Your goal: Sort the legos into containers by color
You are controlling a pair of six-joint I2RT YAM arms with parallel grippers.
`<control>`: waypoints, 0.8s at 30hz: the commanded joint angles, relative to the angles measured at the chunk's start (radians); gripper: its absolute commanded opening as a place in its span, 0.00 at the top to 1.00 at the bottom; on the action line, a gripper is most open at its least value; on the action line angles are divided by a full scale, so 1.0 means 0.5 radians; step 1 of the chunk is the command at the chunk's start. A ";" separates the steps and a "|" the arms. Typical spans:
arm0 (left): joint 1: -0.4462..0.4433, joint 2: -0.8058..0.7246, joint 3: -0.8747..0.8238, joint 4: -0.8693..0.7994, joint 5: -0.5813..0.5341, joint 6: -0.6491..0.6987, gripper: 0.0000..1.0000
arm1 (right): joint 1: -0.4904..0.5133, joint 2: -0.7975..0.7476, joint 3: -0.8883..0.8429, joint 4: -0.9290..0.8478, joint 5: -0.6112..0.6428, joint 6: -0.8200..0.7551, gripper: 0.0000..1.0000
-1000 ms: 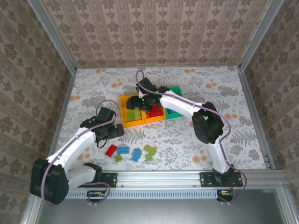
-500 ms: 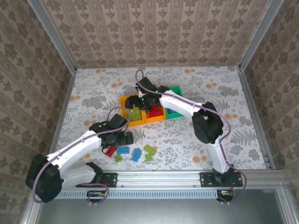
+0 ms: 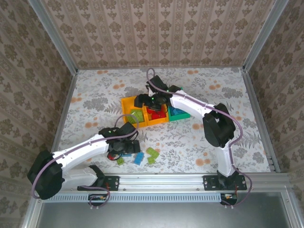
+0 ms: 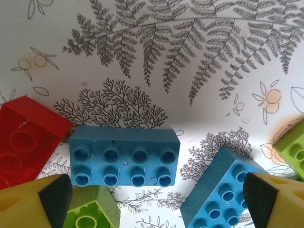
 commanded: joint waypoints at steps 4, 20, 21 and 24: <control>-0.012 0.067 -0.044 -0.012 0.009 -0.126 0.04 | -0.037 -0.132 -0.116 0.035 -0.001 -0.020 0.15; 0.104 0.146 -0.091 0.059 -0.026 0.045 0.05 | -0.052 -0.140 -0.156 0.030 0.004 -0.008 0.15; 0.112 0.159 -0.092 0.064 -0.026 0.064 0.05 | -0.053 -0.142 -0.157 0.026 0.005 -0.008 0.15; 0.133 0.181 -0.087 0.093 -0.024 0.099 0.05 | -0.057 -0.158 -0.172 0.026 0.014 -0.004 0.15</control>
